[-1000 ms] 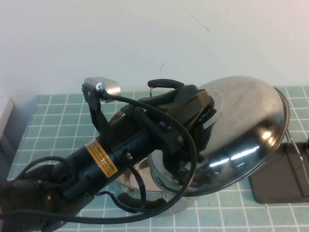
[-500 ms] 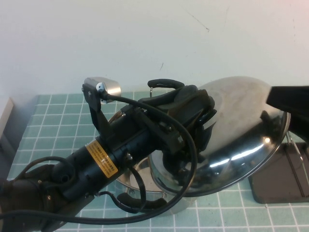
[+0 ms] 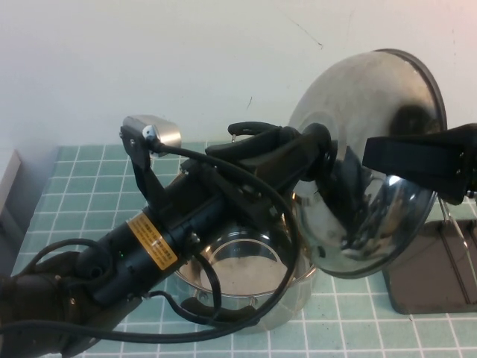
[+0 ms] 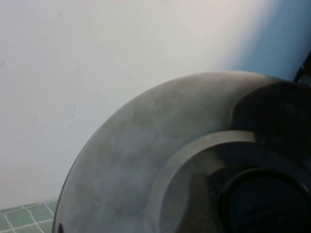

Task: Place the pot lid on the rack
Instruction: Hand over the pot lid, then place the pot lid on the pot rack

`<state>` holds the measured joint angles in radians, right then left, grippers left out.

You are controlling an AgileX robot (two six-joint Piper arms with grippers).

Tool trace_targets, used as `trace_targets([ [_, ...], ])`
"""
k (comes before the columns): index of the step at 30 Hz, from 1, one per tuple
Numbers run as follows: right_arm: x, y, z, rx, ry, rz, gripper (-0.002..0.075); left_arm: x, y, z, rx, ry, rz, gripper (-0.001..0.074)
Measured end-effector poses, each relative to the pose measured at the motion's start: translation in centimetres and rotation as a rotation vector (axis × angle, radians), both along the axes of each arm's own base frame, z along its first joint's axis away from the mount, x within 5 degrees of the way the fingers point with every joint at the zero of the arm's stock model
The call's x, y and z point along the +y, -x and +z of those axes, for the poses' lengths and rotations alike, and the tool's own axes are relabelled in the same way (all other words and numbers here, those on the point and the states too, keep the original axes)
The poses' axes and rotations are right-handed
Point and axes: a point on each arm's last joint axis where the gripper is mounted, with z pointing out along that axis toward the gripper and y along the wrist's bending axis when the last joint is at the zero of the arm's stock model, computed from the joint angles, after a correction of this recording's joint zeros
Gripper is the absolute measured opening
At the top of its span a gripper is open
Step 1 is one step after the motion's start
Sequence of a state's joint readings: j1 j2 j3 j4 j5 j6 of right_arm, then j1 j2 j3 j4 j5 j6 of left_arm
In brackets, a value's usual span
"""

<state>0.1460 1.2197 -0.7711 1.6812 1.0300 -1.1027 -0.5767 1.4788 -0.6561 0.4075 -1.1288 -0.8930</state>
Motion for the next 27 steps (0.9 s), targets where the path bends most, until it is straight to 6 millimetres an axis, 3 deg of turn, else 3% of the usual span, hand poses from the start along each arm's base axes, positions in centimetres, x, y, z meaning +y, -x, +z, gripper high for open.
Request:
trace_targets([
  [3,0.0,-0.1,0.4,-0.049,0.018,-0.002,0.0084,0.5,-0.4,0.0,-0.012,-0.002,0.019,0.0521],
  [8,-0.4,0.9,2.8,-0.222,0.166,-0.017,0.0083,1.7,-0.8,0.3,-0.065,-0.04,0.026,0.0538],
  [11,-1.2,2.4,4.7,-0.339,0.345,-0.06,0.0083,2.9,-1.0,0.9,-0.096,-0.061,0.031,0.0445],
  [17,-3.3,4.8,6.1,-0.385,0.663,-0.164,0.0083,5.1,-0.8,0.9,-0.095,-0.254,0.014,0.0076],
  [21,-4.5,4.3,4.8,-0.317,0.844,-0.2,0.0083,6.2,-0.8,0.3,-0.03,-0.357,0.019,0.0015],
  [27,-4.8,1.2,2.6,-0.227,0.934,-0.212,0.0083,6.3,-0.4,-0.1,-0.026,-0.424,-0.03,0.0002],
])
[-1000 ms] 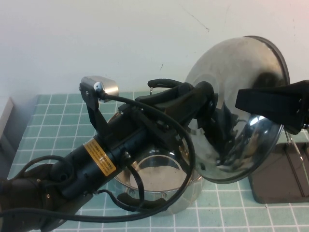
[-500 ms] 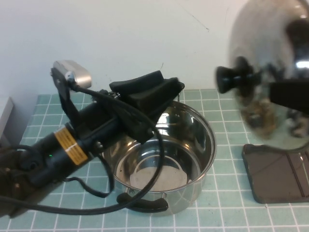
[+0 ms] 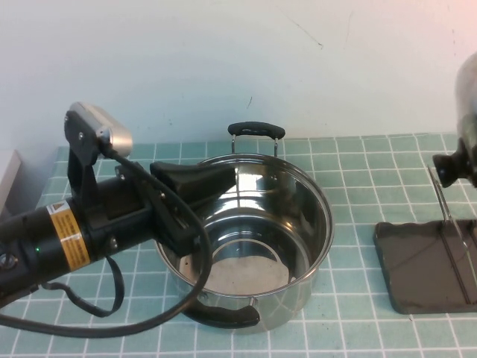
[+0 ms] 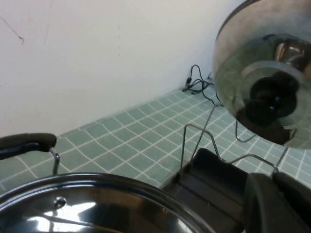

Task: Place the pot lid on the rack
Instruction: Place the pot lid on the pot rack

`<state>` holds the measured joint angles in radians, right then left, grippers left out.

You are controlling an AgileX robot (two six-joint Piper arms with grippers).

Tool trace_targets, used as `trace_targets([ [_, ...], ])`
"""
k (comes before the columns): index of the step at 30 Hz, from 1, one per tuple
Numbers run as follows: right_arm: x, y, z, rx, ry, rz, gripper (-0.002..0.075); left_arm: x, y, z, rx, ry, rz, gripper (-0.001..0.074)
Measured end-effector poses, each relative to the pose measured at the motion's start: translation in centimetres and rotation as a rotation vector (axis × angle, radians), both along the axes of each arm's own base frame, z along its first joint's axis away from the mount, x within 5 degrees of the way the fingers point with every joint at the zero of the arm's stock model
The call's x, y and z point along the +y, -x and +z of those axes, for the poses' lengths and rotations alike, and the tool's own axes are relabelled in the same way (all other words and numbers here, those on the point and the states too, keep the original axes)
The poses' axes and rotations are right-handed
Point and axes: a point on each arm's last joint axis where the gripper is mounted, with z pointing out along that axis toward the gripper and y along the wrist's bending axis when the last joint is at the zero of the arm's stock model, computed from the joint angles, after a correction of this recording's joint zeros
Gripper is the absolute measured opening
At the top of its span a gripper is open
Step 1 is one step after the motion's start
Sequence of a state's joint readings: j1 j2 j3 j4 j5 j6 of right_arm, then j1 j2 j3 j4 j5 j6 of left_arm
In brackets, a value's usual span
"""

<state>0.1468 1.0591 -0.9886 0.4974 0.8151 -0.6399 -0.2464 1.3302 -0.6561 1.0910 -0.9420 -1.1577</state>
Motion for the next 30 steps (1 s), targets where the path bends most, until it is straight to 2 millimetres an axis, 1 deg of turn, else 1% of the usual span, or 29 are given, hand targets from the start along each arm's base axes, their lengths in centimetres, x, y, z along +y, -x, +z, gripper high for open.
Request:
trace_targets([
  [6,0.4,-3.4,-3.0,0.107,0.017,-0.021,0.0083,-0.2,0.4,-0.5,0.019,-0.053,-0.047,0.0002],
  [9,0.5,-4.4,-4.0,0.134,0.023,-0.03,0.0083,-0.2,0.6,-0.8,0.037,-0.083,-0.074,0.0001],
  [12,0.5,-4.9,-4.4,0.142,0.025,-0.037,0.0085,-0.3,0.8,-1.2,0.065,-0.112,-0.099,0.0001],
  [14,0.5,-5.1,-4.7,0.147,0.026,-0.04,0.0104,-0.3,0.9,-1.4,0.082,-0.134,-0.107,0.0],
  [16,0.5,-5.3,-4.7,0.143,0.026,-0.043,0.015,-0.3,1.0,-1.6,0.097,-0.154,-0.113,0.0],
  [19,0.4,-5.4,-5.0,0.155,0.042,-0.056,0.024,-0.3,1.0,-1.8,0.108,-0.164,-0.115,0.0],
  [21,0.2,-5.4,-5.1,0.158,0.058,-0.064,0.0267,-0.3,1.1,-1.8,0.111,-0.166,-0.116,0.0],
  [24,-0.1,-5.5,-5.2,0.163,0.085,-0.088,0.0282,-0.3,1.1,-1.8,0.11,-0.168,-0.118,-0.0001],
  [26,-0.3,-5.2,-4.9,0.157,0.101,-0.103,0.0286,-0.2,1.1,-1.8,0.111,-0.17,-0.117,-0.0001],
  [29,-0.7,-3.9,-3.5,0.111,0.109,-0.11,0.0286,0.0,0.9,-1.9,0.112,-0.194,-0.075,-0.0001],
  [30,-0.8,-3.3,-2.8,0.087,0.107,-0.111,0.0286,0.2,0.8,-1.8,0.108,-0.212,-0.046,-0.0001],
])
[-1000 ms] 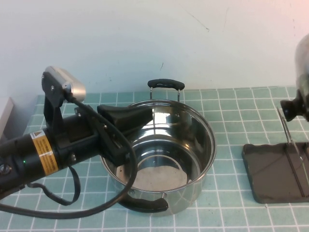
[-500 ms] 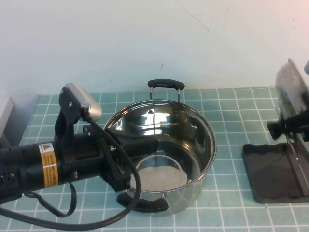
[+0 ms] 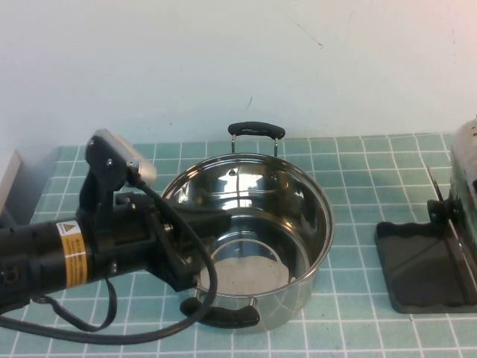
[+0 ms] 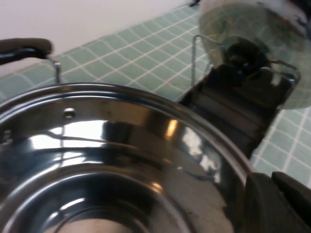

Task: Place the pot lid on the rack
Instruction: Place the pot lid on the pot rack

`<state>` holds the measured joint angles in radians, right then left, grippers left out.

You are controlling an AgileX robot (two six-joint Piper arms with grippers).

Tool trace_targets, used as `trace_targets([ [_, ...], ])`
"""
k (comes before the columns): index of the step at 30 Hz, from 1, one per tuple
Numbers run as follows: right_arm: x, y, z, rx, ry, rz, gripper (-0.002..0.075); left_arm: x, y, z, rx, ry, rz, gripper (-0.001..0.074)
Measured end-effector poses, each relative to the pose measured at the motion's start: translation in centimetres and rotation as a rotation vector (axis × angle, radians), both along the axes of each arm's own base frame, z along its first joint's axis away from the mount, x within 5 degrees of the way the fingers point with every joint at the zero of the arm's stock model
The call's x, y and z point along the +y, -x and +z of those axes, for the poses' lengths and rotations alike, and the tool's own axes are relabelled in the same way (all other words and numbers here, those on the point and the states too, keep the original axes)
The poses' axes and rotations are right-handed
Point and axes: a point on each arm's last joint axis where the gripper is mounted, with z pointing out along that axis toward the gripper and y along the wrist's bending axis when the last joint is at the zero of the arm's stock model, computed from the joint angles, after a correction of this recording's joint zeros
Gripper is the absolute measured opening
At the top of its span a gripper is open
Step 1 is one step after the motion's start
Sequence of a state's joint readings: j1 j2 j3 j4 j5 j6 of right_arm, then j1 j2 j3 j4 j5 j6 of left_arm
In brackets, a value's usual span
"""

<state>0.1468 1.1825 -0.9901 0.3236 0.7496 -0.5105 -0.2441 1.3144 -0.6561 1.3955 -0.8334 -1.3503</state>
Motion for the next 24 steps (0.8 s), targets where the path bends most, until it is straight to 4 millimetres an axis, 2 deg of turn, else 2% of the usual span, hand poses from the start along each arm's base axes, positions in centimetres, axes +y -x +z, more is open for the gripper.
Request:
trace_targets([
  [5,-0.8,4.2,3.5,-0.131,0.006,0.005,0.0286,1.7,0.0,1.2,-0.087,-0.127,0.186,-0.0001],
  [8,-1.3,6.9,5.0,-0.19,0.009,-0.006,0.0286,3.2,0.6,2.3,-0.144,-0.192,0.328,-0.0001],
  [11,-1.8,9.7,6.4,-0.272,0.006,-0.019,0.0286,4.8,2.2,3.2,-0.189,-0.214,0.469,-0.0001],
  [14,-2.3,12.8,7.8,-0.384,-0.006,-0.024,0.0259,6.0,4.2,3.2,-0.21,-0.21,0.553,-0.0001],
  [16,-2.7,14.9,8.6,-0.464,-0.019,-0.027,0.0188,6.7,5.6,2.5,-0.214,-0.215,0.593,-0.0001],
  [20,-3.0,17.9,8.3,-0.584,-0.064,-0.037,0.0048,8.3,8.5,1.3,-0.247,-0.214,0.691,-0.0001],
  [24,-3.0,20.4,6.1,-0.653,-0.129,-0.024,0.0008,9.4,11.0,0.3,-0.294,-0.19,0.745,-0.0001],
])
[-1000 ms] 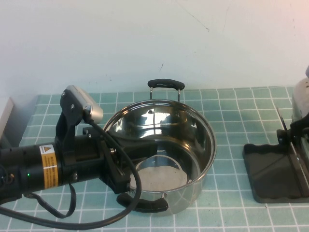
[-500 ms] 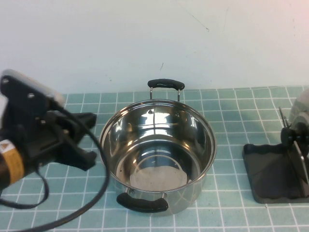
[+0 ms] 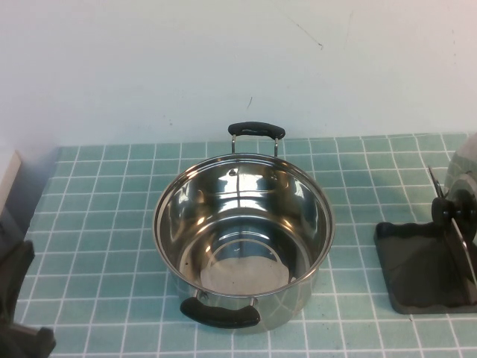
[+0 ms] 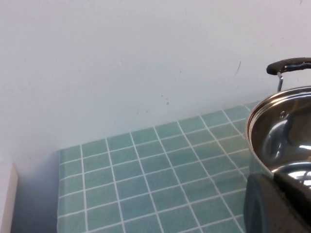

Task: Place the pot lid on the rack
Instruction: Place the pot lid on the pot rack

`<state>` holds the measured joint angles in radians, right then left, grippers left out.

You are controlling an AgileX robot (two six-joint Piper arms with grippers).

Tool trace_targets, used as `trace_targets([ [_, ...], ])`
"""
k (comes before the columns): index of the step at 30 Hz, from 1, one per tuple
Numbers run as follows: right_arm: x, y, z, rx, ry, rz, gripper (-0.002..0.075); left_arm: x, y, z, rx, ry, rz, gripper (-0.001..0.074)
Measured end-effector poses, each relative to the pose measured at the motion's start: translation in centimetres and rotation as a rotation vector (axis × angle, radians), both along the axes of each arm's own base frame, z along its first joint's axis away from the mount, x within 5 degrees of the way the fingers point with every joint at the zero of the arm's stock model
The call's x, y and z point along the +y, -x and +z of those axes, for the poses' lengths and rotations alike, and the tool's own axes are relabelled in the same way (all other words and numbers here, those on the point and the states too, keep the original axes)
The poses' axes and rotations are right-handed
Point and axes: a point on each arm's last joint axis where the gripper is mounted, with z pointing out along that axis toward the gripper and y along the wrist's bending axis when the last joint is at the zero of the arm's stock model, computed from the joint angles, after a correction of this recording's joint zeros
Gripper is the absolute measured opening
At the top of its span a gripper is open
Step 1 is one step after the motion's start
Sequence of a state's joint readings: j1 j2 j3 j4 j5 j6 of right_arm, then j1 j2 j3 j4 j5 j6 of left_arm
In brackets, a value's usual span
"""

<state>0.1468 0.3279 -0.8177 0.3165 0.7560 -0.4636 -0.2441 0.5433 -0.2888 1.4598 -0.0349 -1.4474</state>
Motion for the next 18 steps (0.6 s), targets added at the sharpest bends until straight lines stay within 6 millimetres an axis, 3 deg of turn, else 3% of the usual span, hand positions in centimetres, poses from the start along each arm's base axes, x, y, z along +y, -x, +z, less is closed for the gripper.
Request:
trace_targets([
  [5,0.1,1.7,-2.7,-0.034,-0.056,0.034,-0.0001,0.1,1.9,-1.2,-0.034,0.052,-0.037,-0.0001],
  [10,0.1,3.0,-4.2,-0.074,-0.079,0.051,-0.0001,-0.3,2.4,-2.5,-0.014,0.06,-0.092,-0.0001],
  [18,0.3,1.7,-7.4,0.023,-0.07,0.048,-0.0001,-0.4,2.7,-4.5,0.036,0.03,-0.115,-0.0001],
])
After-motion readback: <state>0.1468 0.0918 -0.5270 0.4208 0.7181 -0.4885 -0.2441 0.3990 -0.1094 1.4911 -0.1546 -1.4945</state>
